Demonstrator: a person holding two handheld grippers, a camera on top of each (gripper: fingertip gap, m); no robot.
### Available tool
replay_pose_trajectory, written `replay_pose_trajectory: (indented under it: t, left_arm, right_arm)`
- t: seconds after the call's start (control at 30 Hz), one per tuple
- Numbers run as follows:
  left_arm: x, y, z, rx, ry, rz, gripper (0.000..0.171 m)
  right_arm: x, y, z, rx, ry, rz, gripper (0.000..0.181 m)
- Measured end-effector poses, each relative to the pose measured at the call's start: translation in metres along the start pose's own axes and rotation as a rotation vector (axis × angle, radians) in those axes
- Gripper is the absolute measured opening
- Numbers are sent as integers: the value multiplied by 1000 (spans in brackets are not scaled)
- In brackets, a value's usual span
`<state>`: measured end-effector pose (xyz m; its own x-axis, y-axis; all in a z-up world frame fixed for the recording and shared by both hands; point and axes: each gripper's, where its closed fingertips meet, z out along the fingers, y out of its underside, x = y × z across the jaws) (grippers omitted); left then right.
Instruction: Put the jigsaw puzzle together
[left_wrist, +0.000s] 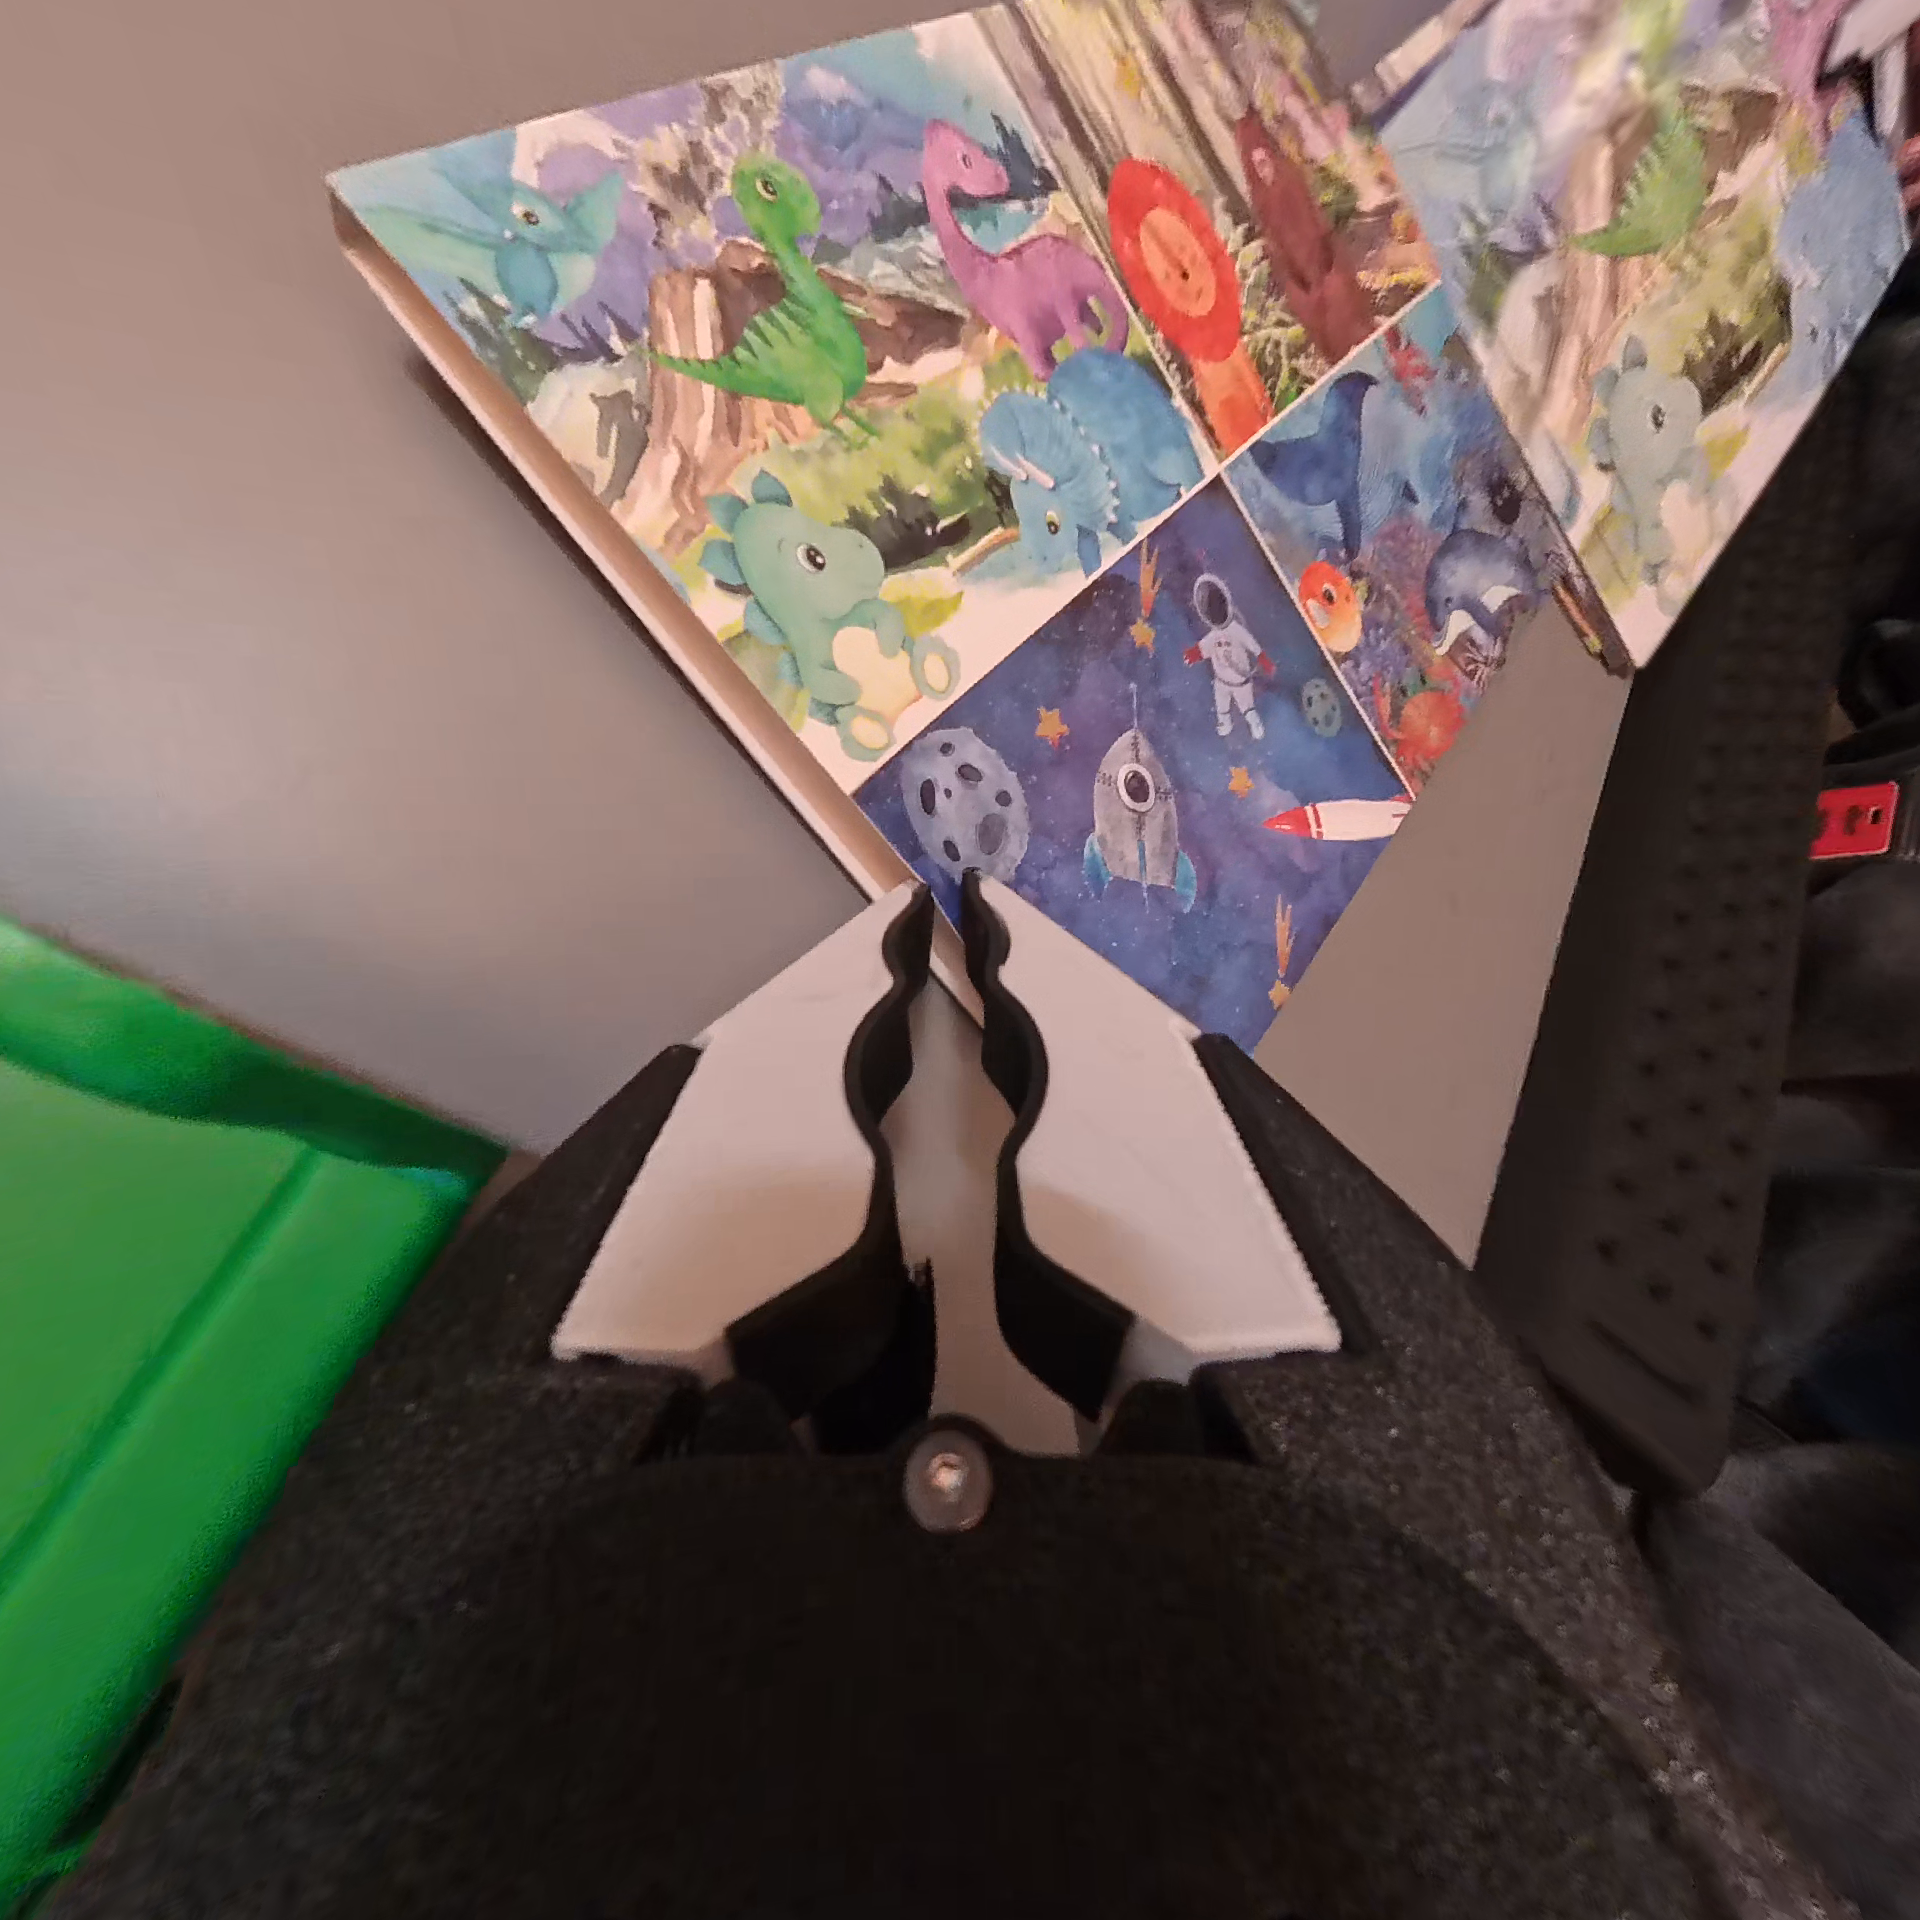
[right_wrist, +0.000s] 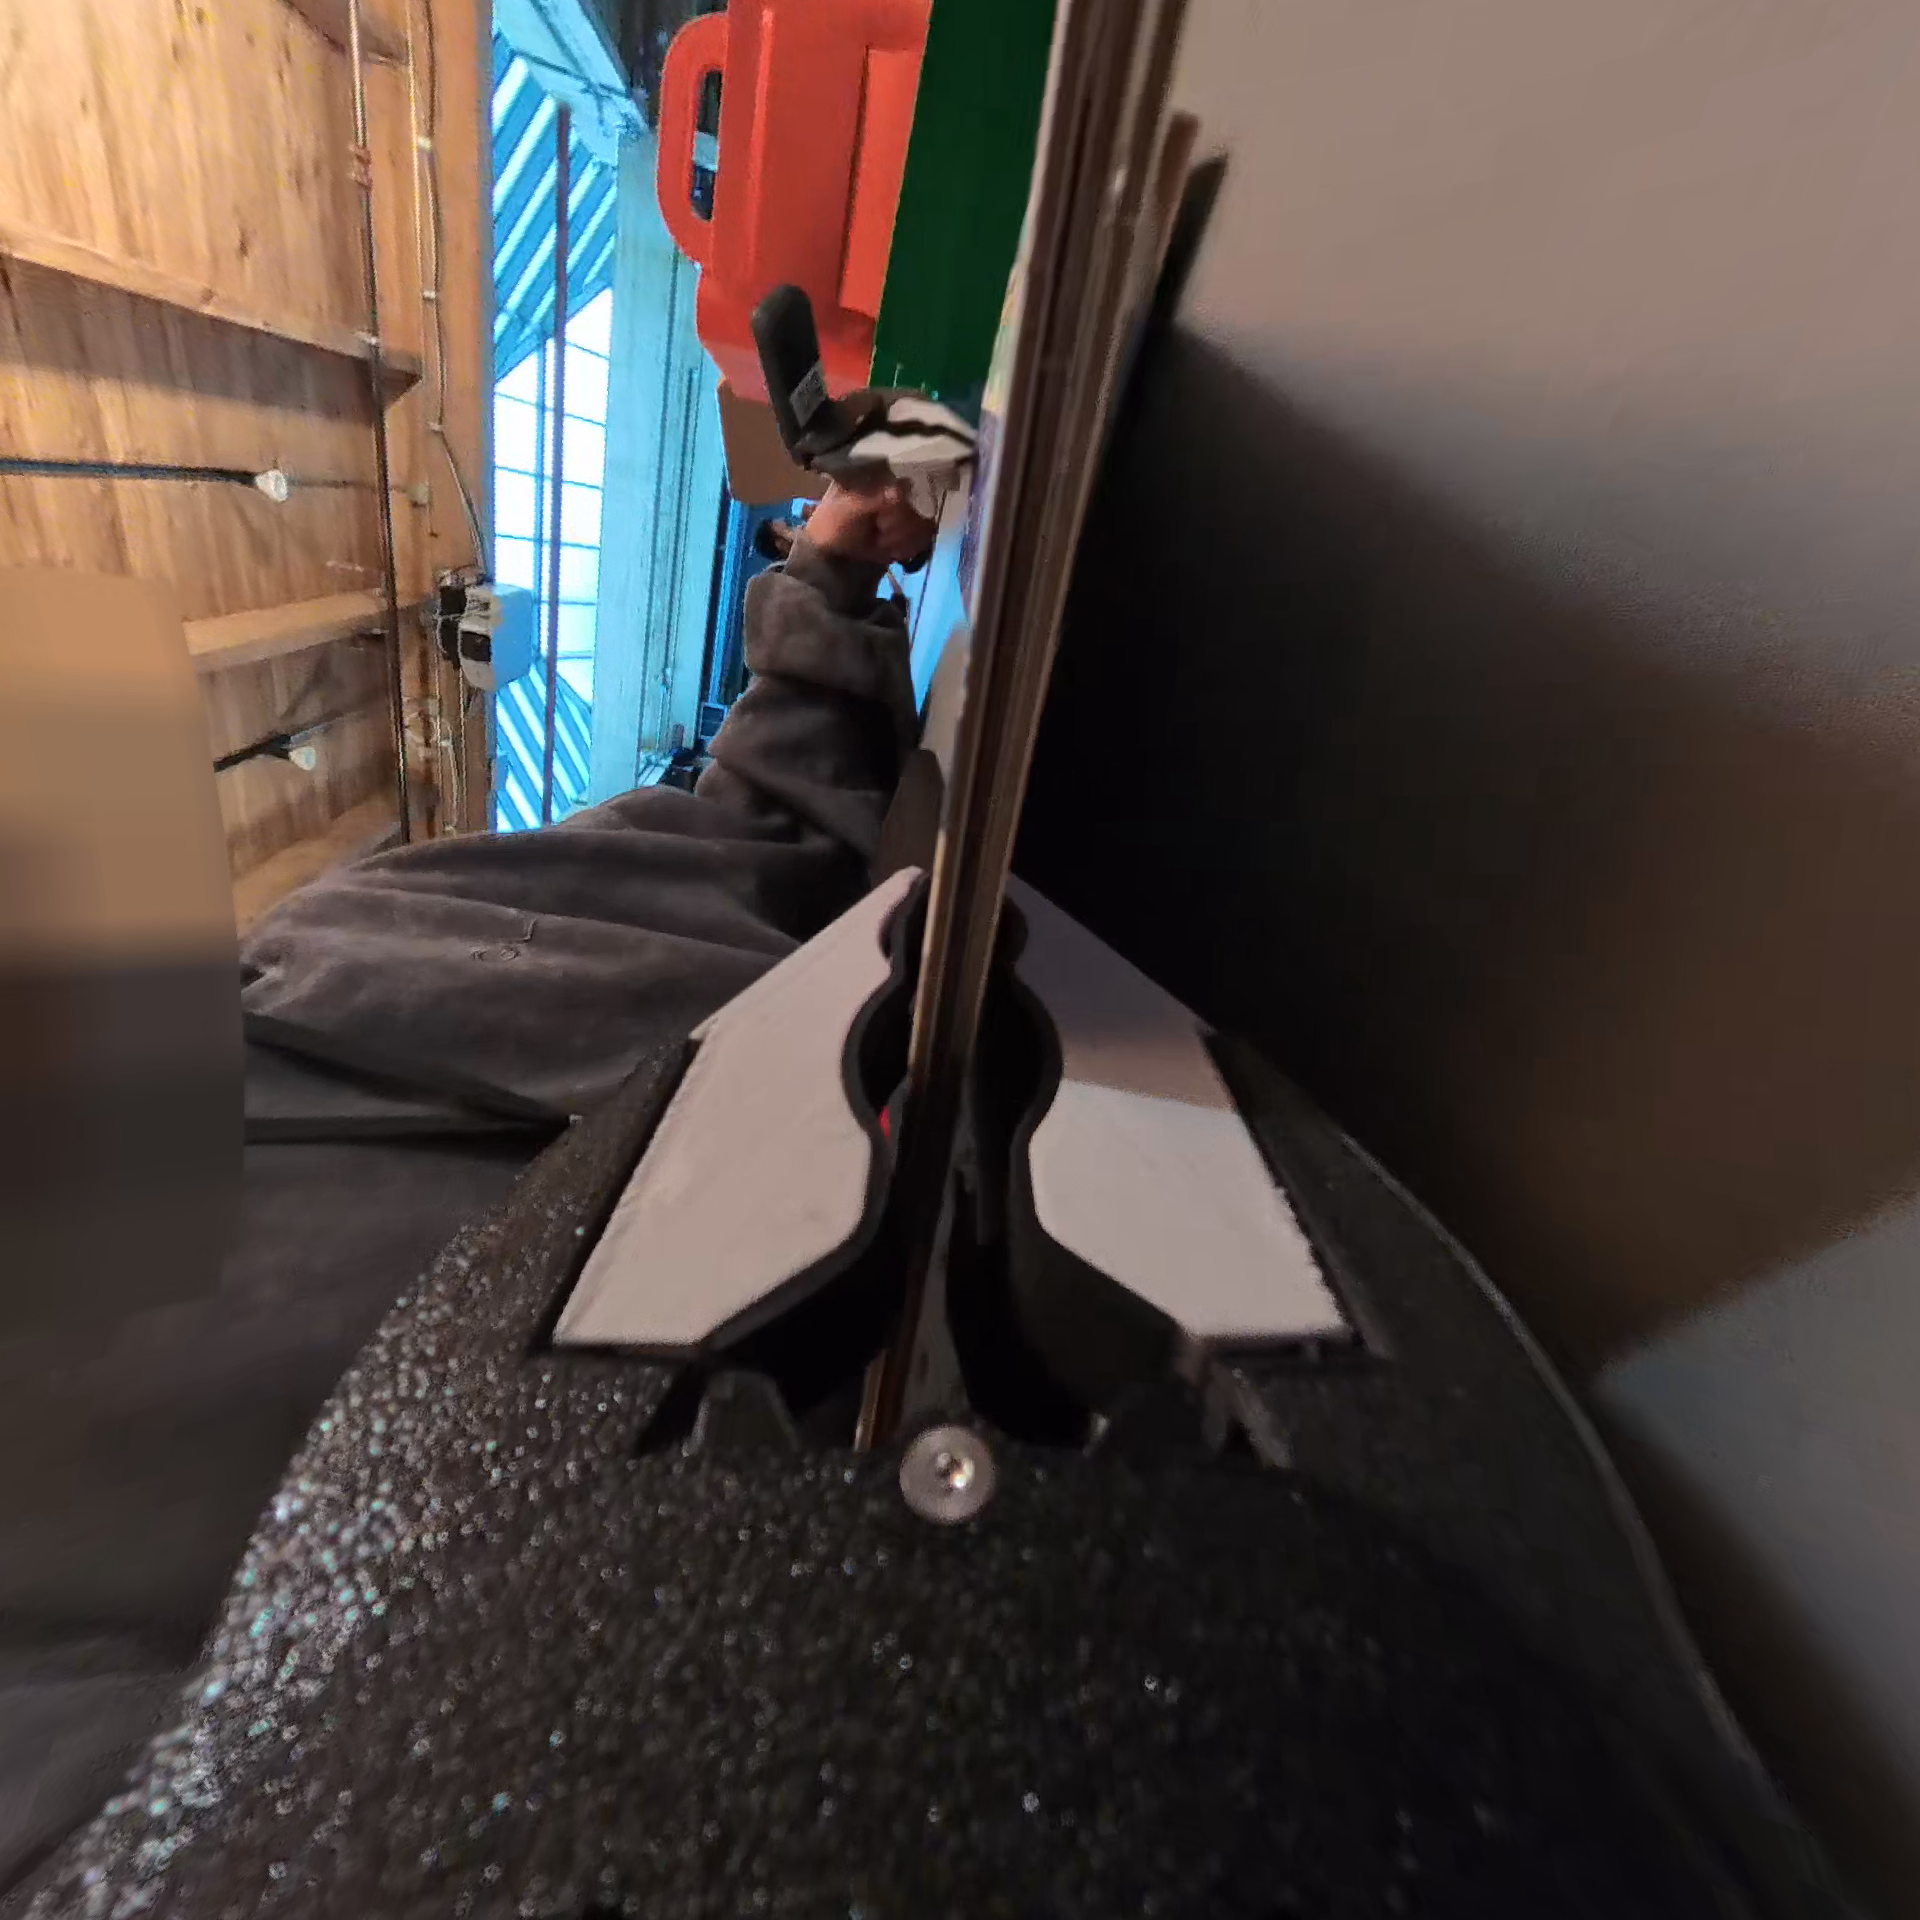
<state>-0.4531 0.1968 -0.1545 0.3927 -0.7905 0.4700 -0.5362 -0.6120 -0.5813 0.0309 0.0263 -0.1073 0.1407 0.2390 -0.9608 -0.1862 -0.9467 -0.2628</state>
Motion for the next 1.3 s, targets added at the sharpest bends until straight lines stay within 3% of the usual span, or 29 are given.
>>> replay_pose_trajectory:
  t: [0.27, 0.4, 0.5, 0.6, 0.77, 1.1, 1.23, 1.3]
  left_arm:
    - [-4, 0, 2, 50, 39, -67, 6]
    - [-8, 1, 5, 41, -20, -103, 9]
    - [1, -2, 5, -8, -66, -67, 30]
    - [-2, 3, 11, -90, -122, -25, 30]
    - [-3, -4, 16, -47, -97, -42, 26]
    - [-14, -3, 15, -74, -185, 86, 12]
    - [-12, 0, 15, -149, -210, 186, 8]
    - [-8, 3, 16, -201, -209, 262, 8]
  right_arm:
    - [3, 1, 4, -29, -10, -9, 7]
    - [-3, -1, 6, -28, 0, -69, 7]
    - [-5, -1, 6, -35, 8, -78, 7]
    - [-6, -6, 8, -28, 3, -73, 7]
    - [-3, -16, 21, -23, 24, 10, 7]
    - [8, -66, 11, 227, 84, 79, 6]
    - [8, -74, 8, 232, 50, 111, 7]
    - [9, -71, 11, 140, 42, 119, 7]
